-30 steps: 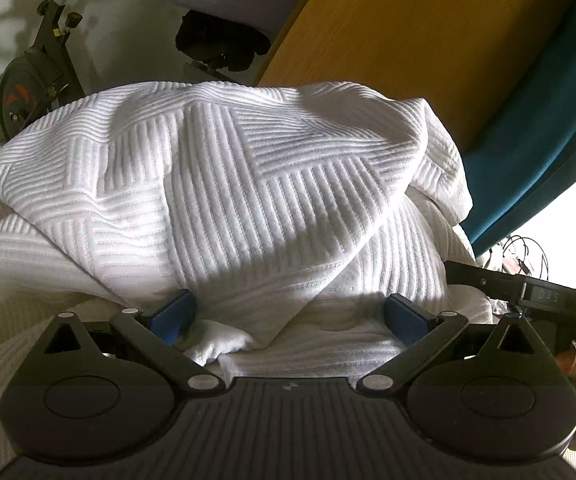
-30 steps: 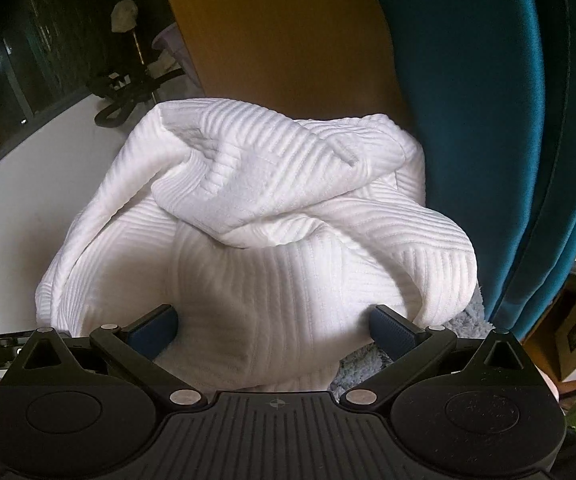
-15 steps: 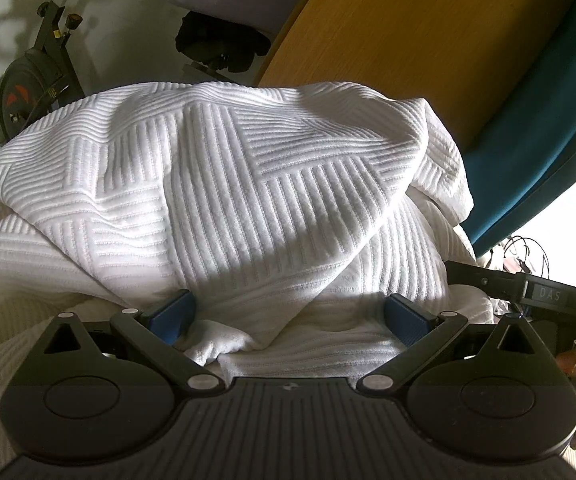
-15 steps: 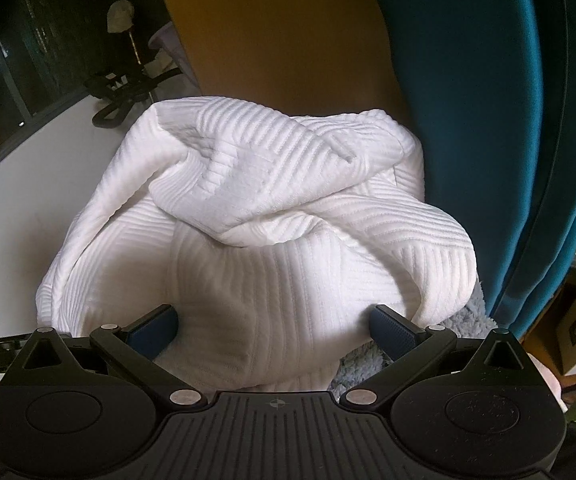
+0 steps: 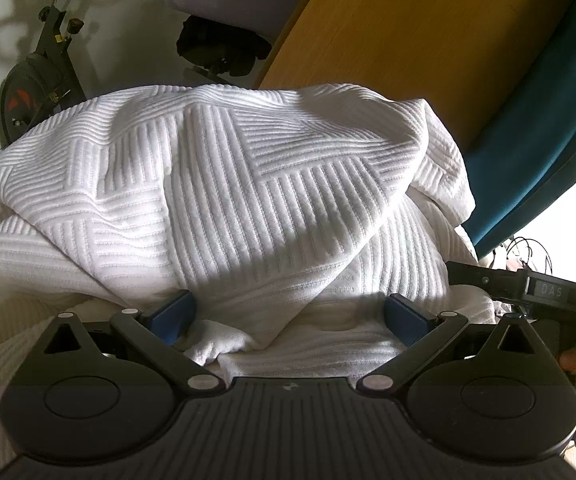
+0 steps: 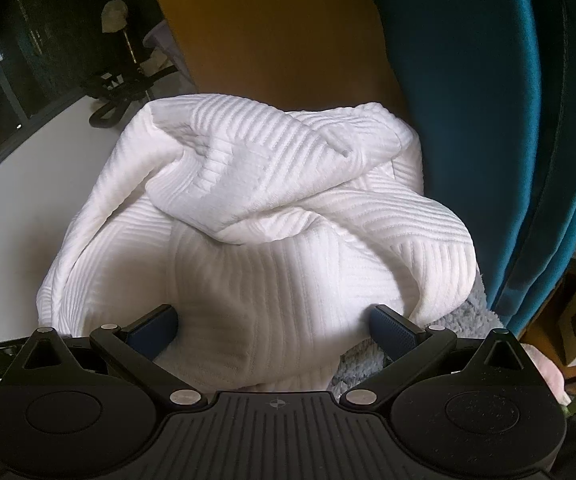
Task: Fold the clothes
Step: 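Move both open grippers down onto the white ribbed garment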
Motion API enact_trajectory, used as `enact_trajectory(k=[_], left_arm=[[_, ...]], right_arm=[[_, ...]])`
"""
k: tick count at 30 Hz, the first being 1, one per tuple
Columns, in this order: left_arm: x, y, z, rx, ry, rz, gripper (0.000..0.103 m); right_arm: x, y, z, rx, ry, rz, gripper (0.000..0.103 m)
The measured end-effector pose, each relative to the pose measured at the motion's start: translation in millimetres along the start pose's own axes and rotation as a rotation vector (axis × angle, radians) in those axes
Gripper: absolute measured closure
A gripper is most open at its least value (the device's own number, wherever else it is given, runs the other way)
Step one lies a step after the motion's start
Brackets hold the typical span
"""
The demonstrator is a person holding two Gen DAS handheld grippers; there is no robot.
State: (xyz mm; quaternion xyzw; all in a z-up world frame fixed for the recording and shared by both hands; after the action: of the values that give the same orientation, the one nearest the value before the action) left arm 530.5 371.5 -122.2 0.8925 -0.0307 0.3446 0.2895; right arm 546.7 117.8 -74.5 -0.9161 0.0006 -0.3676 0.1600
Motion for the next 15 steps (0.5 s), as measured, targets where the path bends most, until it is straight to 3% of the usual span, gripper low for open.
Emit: enact_trajectory(k=[15], left_arm=[[8,10,0,0.053,-0.022,0.073,0.001]], right_arm=[[-1,11,2,0.025,-0.022,0.069,0.001]])
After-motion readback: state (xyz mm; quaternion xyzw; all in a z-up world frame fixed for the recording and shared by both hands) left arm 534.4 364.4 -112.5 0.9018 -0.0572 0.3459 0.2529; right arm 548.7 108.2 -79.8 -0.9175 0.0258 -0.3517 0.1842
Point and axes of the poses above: each gripper's, at about its wrist camera, not at the fingertips, and z roughly the way its jaws point, y to its right, x to its top, the point moved 2 cm from there along z, roughly the way its jaws point, and after that the axes turned 2 degrees about -z, right-handed, at the moved point
